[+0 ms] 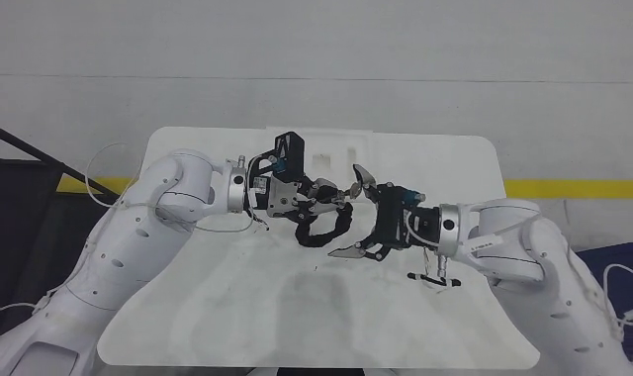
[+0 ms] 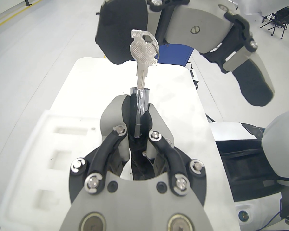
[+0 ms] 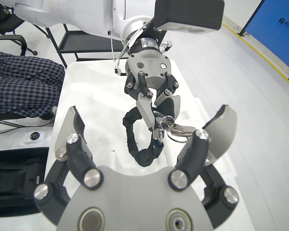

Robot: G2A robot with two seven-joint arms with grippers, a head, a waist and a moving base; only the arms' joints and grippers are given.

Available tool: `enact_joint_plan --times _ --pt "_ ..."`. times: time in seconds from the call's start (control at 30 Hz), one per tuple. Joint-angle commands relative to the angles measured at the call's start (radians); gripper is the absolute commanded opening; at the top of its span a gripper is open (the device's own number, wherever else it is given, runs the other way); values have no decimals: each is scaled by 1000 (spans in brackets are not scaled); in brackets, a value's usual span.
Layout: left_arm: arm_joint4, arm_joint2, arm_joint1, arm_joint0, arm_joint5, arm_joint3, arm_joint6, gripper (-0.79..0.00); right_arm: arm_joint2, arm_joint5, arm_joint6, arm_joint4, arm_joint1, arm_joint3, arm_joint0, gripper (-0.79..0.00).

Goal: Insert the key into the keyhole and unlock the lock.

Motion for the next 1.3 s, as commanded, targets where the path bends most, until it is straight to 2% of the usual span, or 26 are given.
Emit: enact_joint_plan --times 0.0,0.37,0.47,0.7,0.8,0.87,0.93,1.07,1.2,1.23,1.27 --pt "3 -1 -1 0 -1 1 3 -785 -1 7 9 2 0 0 2 0" --pt "22 -4 -3 -3 -26 4 -10 -785 15 8 22 -1 4 8 17 0" --pt "11 -5 1 -7 -55 4 -37 -785 39 -7 27 -4 9 15 17 0" --pt "-50 -6 17 -14 -55 -23 -102 -785 75 -55 58 -77 21 2 11 0" --pt "-77 2 24 -19 -55 -30 -133 -785 86 -66 36 -115 23 -10 4 -114" --pt "-94 7 29 -23 -55 -31 -150 -785 97 -74 9 -151 25 -21 -5 -289" --pt "-111 12 33 -27 -55 -31 -163 -785 108 -82 -25 -186 27 -32 -17 -369" --pt "-131 22 38 -34 -55 -29 -178 -785 116 -100 -56 -249 29 -48 -31 -296" --pt "-145 31 43 -41 -55 -28 -185 -785 114 -110 -81 -294 31 -61 -39 -314" --pt "-147 33 44 -43 -55 -28 -187 -785 114 -110 -88 -305 31 -66 -40 -332" --pt "-150 35 45 -45 -55 -27 -189 -785 114 -110 -95 -315 31 -71 -42 -391"
